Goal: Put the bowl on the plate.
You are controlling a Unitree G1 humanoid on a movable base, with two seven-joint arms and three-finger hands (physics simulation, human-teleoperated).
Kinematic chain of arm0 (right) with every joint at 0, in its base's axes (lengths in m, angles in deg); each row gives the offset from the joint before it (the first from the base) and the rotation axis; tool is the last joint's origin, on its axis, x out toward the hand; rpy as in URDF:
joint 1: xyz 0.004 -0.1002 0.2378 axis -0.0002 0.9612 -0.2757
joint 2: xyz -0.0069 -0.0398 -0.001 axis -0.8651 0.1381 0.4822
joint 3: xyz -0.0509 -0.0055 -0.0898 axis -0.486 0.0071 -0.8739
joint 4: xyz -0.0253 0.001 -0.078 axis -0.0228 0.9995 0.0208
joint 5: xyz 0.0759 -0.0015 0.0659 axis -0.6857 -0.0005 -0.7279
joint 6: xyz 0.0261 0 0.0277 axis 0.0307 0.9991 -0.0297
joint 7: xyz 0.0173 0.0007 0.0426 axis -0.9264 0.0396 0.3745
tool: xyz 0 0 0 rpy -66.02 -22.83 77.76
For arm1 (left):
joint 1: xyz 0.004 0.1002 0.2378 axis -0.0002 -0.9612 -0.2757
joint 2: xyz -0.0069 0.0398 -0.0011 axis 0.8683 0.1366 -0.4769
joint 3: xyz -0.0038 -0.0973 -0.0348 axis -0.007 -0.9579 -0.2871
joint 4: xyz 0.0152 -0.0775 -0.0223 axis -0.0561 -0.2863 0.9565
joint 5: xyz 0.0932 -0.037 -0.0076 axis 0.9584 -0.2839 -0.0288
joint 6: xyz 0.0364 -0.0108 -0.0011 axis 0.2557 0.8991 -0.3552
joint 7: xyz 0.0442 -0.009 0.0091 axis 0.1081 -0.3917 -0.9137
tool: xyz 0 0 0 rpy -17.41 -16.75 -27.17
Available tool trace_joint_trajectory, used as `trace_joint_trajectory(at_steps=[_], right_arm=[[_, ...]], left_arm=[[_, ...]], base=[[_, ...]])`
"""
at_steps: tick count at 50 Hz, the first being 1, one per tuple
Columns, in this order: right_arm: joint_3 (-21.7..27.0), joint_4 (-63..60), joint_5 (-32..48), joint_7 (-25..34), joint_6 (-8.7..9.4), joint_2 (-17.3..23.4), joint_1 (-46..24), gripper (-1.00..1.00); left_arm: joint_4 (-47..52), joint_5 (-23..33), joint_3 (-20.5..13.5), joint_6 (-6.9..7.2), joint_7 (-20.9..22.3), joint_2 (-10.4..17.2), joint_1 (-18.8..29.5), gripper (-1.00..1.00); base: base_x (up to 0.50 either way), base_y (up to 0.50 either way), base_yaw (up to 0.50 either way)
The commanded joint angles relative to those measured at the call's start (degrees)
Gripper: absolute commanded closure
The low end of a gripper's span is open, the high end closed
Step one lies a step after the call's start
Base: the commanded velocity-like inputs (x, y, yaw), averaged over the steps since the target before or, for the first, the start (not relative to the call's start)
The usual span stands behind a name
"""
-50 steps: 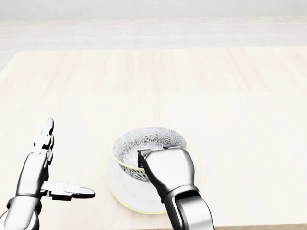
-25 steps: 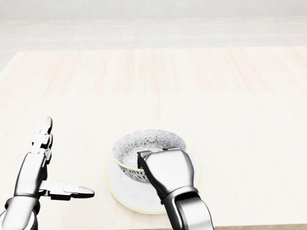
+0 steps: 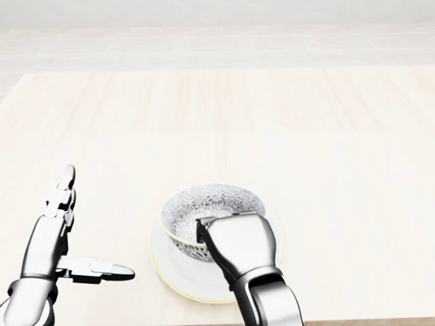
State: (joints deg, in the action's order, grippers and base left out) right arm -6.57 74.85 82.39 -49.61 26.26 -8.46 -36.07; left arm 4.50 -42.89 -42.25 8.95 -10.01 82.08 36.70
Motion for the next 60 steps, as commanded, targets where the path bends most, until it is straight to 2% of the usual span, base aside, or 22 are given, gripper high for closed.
trace_joint_trajectory(at_steps=[1,9,22,30,31,33,36,47,54,60], right_arm=[[0.1,-0.2,0.7,-1.3,0.00,0.0,-0.2,0.30],[0.0,-0.3,0.7,-1.1,0.00,0.2,0.0,0.25],[0.2,0.0,0.5,-1.2,0.00,0.3,-0.1,0.00],[0.2,-0.6,0.5,-0.8,0.00,0.3,-0.1,-0.36],[0.2,-0.6,0.5,-0.8,0.00,0.3,-0.1,-0.36],[0.2,-0.8,0.6,-0.7,0.00,0.3,0.0,-0.58],[0.2,-1.0,0.6,-0.6,0.00,0.3,-0.1,-0.68],[0.1,-2.2,1.0,-0.1,0.00,0.3,0.3,-0.78],[0.7,-3.5,0.9,1.2,0.00,0.5,-0.3,-1.00],[1.3,-4.8,0.6,2.0,0.00,0.6,-0.5,-1.00]], left_arm=[[0.0,0.0,0.1,0.00,-0.1,0.0,0.1,-1.00],[0.0,-0.3,0.0,0.00,0.0,0.0,-0.1,-1.00],[-1.3,-0.2,0.0,0.00,-0.3,0.1,0.5,-1.00],[-1.0,-0.3,0.0,0.00,-0.3,0.1,0.5,-1.00],[-1.0,-0.3,0.0,0.00,-0.3,0.1,0.5,-1.00],[-1.3,-0.2,0.1,0.00,-0.4,0.1,0.4,-1.00],[-1.1,-0.2,0.1,0.00,-0.4,0.1,0.4,-1.00],[-0.8,-0.3,0.0,0.00,-0.2,0.1,0.2,-1.00],[-0.9,-0.2,0.0,0.00,-0.3,0.1,0.2,-1.00],[-1.1,-0.3,0.0,0.00,-0.3,0.1,0.4,-1.00]], base=[[0.00,0.00,0.00],[0.00,0.00,0.00],[0.00,0.00,0.00],[0.00,0.00,0.00],[0.00,0.00,0.00],[0.00,0.00,0.00],[0.00,0.00,0.00],[0.00,0.00,0.00],[0.00,0.00,0.00],[0.00,0.00,0.00]])
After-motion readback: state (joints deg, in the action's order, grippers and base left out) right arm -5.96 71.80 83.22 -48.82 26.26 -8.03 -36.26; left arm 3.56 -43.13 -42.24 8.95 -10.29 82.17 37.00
